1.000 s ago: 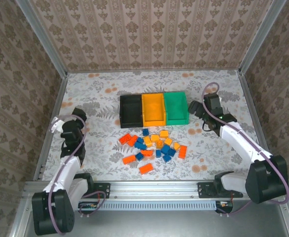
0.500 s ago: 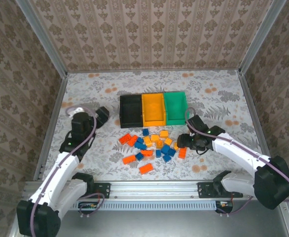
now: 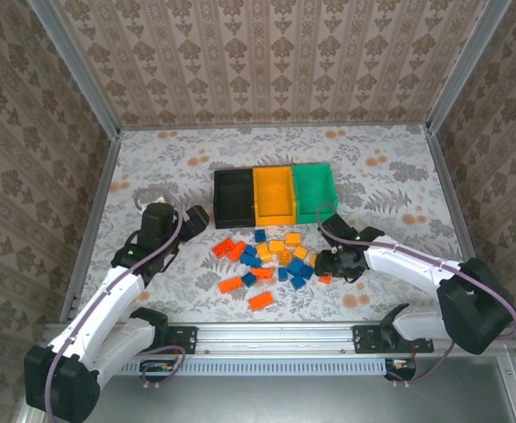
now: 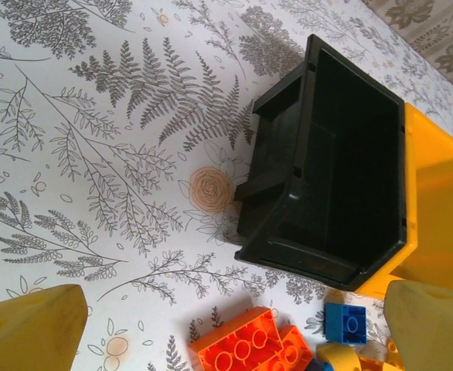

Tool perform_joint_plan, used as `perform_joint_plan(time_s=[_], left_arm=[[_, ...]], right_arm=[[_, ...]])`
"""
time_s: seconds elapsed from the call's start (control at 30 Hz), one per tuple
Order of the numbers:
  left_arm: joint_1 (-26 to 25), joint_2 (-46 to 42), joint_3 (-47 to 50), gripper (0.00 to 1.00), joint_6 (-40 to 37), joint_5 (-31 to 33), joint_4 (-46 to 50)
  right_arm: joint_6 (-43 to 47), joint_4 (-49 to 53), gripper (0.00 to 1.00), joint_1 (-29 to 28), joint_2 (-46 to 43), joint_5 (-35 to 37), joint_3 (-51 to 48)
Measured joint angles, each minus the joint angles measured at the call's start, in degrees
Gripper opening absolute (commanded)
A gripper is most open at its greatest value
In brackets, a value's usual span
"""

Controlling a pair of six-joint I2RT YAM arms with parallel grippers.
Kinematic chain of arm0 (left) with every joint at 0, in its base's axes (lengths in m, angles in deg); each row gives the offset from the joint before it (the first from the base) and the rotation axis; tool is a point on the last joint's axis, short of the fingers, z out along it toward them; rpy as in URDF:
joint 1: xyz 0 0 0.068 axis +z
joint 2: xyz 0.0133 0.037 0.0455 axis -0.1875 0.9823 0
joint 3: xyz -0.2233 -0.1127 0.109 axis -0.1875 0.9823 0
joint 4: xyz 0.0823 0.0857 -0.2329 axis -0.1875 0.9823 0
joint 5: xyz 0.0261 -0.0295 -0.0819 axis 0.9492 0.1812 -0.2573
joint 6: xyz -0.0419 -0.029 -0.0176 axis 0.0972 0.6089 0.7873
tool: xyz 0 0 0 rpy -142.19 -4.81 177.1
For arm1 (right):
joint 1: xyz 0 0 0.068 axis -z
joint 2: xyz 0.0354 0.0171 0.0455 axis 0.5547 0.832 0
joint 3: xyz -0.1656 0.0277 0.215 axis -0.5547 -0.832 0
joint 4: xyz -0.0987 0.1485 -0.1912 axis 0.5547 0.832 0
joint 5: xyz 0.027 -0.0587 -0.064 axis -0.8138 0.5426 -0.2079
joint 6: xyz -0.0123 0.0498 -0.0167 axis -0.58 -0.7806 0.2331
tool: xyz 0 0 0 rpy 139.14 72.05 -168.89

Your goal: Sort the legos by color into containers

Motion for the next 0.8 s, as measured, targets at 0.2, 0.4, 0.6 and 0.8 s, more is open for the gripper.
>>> perform_joint_plan(time_s=[0.2, 0.4, 0.6, 0.8], left_arm=[[-2.36, -0.52, -1.16, 1.00, 0.00, 0.55, 1.62], [-2.40, -0.33, -4.61, 1.00, -0.02, 0.81, 4.52], [-2.40, 0.00, -4.61, 1.00, -0.28, 0.63, 5.90], [-2.64, 0.85, -4.85, 1.00, -1.36, -0.31, 7.41]], right_arm=[[-0.37, -2.80, 0.55, -0.20, 1.90, 0.44, -0.17], [-1.07, -2.99, 0.41, -0.20, 3.26, 2.82, -1.25], [-0.96, -2.67, 0.24, 0.35, 1.16, 3.45, -2.14], [0.31, 0.04, 0.16, 1.97, -4.98, 3.56, -0.39]])
